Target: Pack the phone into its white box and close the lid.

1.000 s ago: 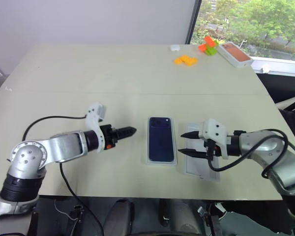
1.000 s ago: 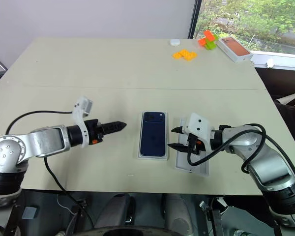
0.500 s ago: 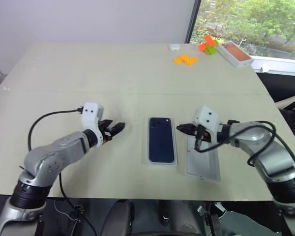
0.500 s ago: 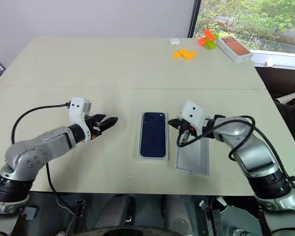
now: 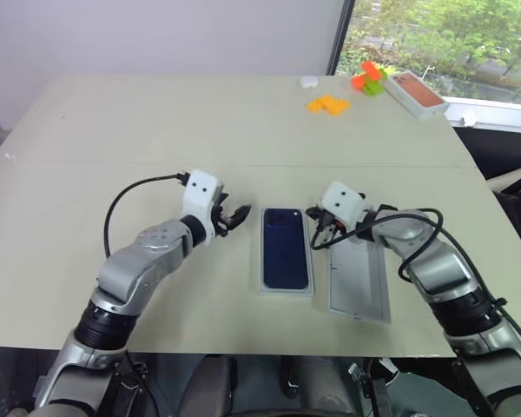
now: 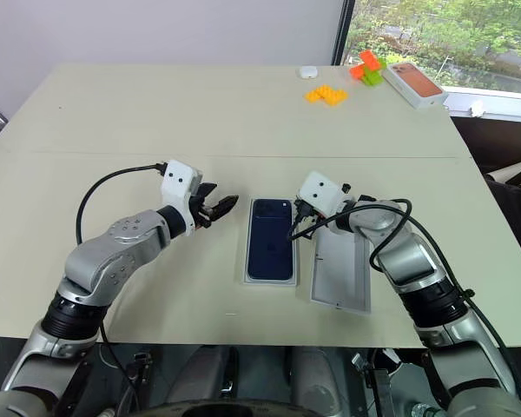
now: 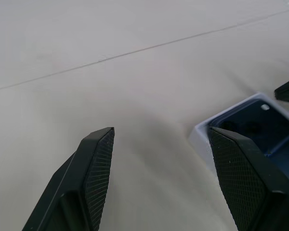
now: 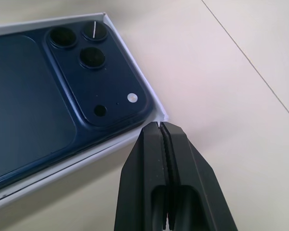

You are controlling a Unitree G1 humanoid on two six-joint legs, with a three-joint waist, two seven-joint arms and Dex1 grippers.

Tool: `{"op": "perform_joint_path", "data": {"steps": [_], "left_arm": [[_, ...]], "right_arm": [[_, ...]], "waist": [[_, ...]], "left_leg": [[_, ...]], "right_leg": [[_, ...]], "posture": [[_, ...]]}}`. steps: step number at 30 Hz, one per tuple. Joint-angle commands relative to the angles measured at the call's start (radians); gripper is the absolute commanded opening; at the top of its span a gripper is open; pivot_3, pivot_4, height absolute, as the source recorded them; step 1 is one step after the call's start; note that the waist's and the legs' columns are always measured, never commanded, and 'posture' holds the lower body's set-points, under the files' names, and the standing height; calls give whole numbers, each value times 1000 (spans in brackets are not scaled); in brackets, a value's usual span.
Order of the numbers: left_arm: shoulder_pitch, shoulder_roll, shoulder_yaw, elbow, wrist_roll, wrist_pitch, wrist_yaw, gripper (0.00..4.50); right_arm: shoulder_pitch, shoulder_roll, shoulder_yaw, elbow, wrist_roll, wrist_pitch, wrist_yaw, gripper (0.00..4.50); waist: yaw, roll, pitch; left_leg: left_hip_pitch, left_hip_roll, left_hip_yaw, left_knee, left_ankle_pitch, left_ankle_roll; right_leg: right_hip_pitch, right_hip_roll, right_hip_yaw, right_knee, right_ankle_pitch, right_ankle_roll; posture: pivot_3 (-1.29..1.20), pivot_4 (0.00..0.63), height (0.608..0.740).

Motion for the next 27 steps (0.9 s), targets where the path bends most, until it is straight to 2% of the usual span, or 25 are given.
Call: {"op": "perform_joint_path", "data": {"steps": [1, 23, 27], "left_arm": [[-8, -19, 13, -12, 39, 6, -30, 3285], [63, -47, 70, -63, 118, 64, -111, 3285], [64, -52, 87, -62, 121, 67, -115, 3285]], "right_arm": [[-30, 16, -7, 9, -18, -35, 1, 69], [12, 2, 12, -32, -39, -61, 114, 69], [1, 8, -9, -37, -50, -73, 99, 69]], "waist": [[0, 0, 0], [-2, 0, 0], [-4, 0, 0]], "left_leg": [[0, 0, 0, 0, 0, 0], [1, 1, 0, 1, 0, 0], [1, 1, 0, 1, 0, 0]], "right_leg": [[0, 0, 0, 0, 0, 0], [0, 0, 0, 2, 0, 1], [0, 0, 0, 2, 0, 1]], "posture": [[0, 150, 740], [0, 150, 740], [0, 150, 740]]}}
